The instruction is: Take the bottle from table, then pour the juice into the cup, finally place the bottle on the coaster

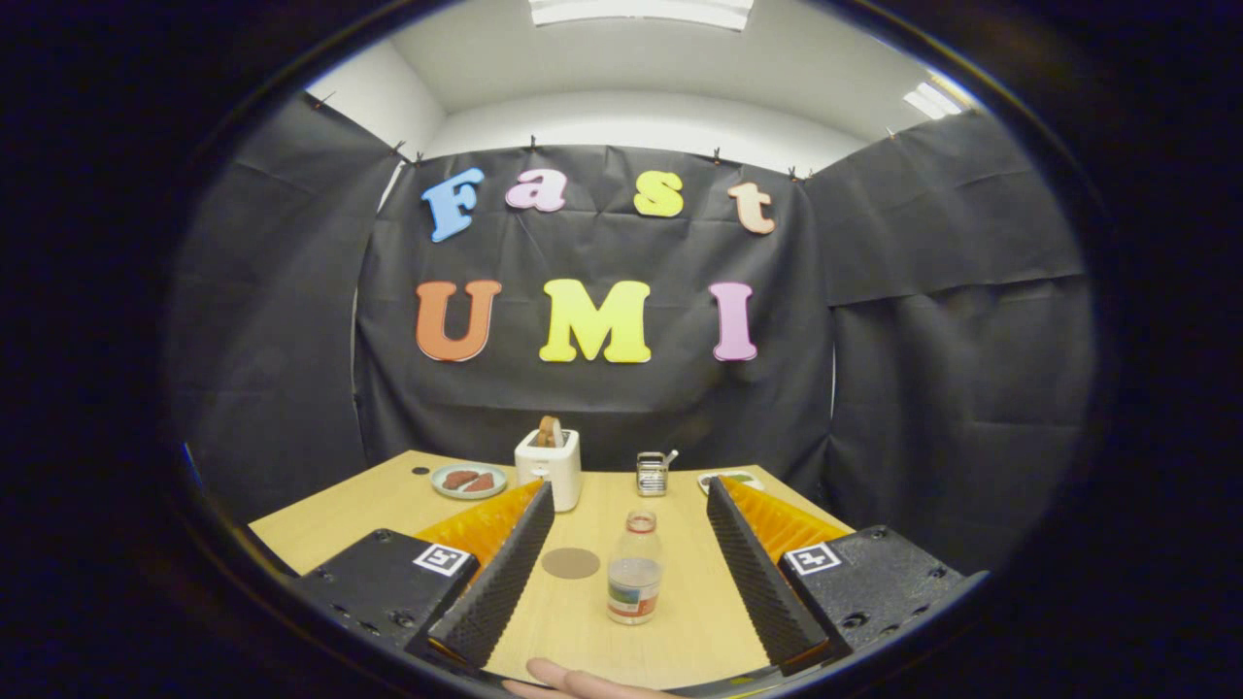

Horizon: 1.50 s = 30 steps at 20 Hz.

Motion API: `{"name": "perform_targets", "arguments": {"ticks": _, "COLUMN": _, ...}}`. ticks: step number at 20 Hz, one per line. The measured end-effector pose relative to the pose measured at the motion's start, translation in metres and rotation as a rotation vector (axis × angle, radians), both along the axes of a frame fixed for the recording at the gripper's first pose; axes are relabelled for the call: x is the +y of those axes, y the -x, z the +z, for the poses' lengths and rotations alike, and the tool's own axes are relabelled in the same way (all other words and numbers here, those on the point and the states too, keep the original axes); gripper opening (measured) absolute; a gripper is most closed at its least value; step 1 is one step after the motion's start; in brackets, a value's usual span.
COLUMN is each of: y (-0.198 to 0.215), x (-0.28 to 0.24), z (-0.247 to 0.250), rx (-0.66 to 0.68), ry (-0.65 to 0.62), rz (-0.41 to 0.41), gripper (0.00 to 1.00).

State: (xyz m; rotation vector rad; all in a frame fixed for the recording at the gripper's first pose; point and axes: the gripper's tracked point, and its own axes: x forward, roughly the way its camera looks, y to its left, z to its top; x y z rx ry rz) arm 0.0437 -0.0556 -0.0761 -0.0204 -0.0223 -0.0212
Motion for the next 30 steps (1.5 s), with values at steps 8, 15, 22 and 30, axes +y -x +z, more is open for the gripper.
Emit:
{"name": "perform_targets", "arguments": {"ticks": 8, "y": -0.036, "x": -0.012, "z": -0.024, "rx": -0.071, "ry": 0.011, "rz": -0.014, "gripper": 1.0}}
{"name": "perform_targets", "arguments": {"ticks": 15, "y": -0.079, "x": -0.022, "z": -0.086, "rx": -0.026, "ry": 0.051, "rz": -0.033, "gripper": 1.0}}
{"name": "perform_targets", "arguments": {"ticks": 22, "y": -0.116, "x": -0.017, "z": -0.144, "rx": 0.03, "ry": 0.03, "rz": 0.029, "gripper": 1.0}}
{"name": "perform_targets", "arguments": {"ticks": 30, "y": -0.139, "x": -0.014, "z": -0.179, "rx": 0.082, "ry": 0.012, "rz": 0.028, "gripper": 1.0}}
